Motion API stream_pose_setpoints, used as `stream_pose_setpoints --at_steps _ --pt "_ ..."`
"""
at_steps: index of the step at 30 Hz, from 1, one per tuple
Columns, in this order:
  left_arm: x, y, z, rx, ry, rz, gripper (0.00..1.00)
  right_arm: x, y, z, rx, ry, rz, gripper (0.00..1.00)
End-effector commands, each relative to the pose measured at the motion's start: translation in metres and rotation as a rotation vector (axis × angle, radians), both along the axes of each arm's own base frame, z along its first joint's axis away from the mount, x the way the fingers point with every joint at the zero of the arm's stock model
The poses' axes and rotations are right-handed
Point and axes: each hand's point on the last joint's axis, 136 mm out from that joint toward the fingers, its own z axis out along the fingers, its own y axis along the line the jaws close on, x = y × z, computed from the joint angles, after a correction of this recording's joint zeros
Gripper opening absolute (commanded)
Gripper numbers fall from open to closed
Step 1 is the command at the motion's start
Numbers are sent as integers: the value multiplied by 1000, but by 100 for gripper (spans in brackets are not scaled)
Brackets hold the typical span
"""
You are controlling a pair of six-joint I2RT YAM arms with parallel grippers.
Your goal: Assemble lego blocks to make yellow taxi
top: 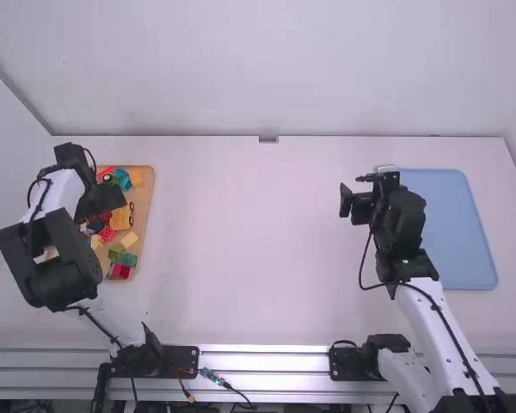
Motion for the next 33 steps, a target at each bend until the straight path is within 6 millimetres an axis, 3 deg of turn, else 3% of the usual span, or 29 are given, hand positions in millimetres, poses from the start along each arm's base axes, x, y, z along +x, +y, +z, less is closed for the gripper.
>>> stream_pose_setpoints --at_steps 1,4,6,11,15,23,33 --pt "-2 -8 -10 9 31 -138 94 3 1 12 -1 -28 1 99" --pt "4 -20 -20 -34 1 -239 92 3 1 12 -1 -29 1 99" --pt "5 -21 -25 -30 -10 -239 98 3 1 12 -1 -29 1 99" --pt "7 -20 -33 -19 -37 -247 97 3 1 12 -1 -29 1 99" --pt "11 -33 -43 -58 -81 -305 94 3 1 12 -1 -29 1 99" --pt "6 -34 -60 -52 -93 -280 99 3 1 12 3 -28 2 99" --pt "6 -33 -61 -50 -100 -267 99 3 0 12 2 -28 -2 99"
